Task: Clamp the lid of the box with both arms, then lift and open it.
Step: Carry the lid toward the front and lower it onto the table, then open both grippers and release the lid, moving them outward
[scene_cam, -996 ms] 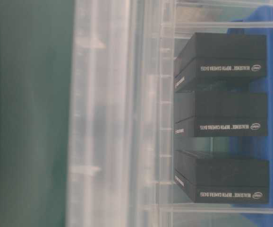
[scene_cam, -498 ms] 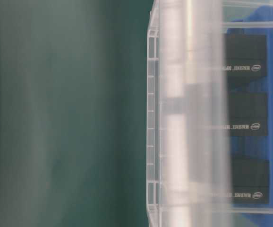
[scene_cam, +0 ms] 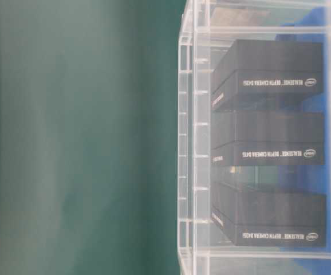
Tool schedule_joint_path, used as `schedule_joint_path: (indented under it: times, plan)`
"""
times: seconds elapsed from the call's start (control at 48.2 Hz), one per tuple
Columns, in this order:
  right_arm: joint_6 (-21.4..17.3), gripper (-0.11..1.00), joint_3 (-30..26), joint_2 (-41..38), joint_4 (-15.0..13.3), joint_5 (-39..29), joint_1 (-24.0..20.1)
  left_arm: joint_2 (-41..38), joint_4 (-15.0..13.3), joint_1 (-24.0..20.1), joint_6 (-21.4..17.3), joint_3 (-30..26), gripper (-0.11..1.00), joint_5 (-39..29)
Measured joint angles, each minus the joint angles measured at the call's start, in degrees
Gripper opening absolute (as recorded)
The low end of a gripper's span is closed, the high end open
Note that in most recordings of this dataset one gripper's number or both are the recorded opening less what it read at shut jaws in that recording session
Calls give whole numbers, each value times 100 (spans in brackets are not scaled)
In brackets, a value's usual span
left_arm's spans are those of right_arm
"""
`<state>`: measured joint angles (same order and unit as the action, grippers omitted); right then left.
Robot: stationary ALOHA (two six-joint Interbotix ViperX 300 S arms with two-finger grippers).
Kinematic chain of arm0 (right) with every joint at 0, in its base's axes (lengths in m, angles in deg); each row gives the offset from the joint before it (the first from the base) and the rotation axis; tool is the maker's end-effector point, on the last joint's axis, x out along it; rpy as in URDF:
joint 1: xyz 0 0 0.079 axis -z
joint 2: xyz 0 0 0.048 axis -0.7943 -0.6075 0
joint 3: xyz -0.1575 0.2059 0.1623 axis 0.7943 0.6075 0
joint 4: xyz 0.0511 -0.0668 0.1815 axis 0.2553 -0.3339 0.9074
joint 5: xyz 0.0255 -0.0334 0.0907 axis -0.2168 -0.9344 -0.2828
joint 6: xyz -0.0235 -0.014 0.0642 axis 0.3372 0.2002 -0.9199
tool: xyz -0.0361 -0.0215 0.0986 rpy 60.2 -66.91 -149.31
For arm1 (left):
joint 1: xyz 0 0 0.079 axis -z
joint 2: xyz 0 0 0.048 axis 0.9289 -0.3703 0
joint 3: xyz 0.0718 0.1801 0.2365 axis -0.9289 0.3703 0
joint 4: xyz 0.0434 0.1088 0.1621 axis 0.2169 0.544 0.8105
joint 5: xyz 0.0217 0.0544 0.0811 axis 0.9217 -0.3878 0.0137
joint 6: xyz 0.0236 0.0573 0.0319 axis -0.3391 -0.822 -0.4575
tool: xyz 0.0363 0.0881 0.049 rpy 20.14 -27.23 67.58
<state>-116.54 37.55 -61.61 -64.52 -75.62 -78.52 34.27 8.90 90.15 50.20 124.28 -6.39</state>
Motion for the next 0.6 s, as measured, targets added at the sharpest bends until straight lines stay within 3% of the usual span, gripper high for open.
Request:
schedule_joint_path:
  times: [0.249,0.602]
  plan:
    - [-185,0,114,-343,-9,580,88,-97,44,-9,404,272,1,308]
    - [-229,0,246,-510,-9,976,114,-325,44,-9,448,343,1,686]
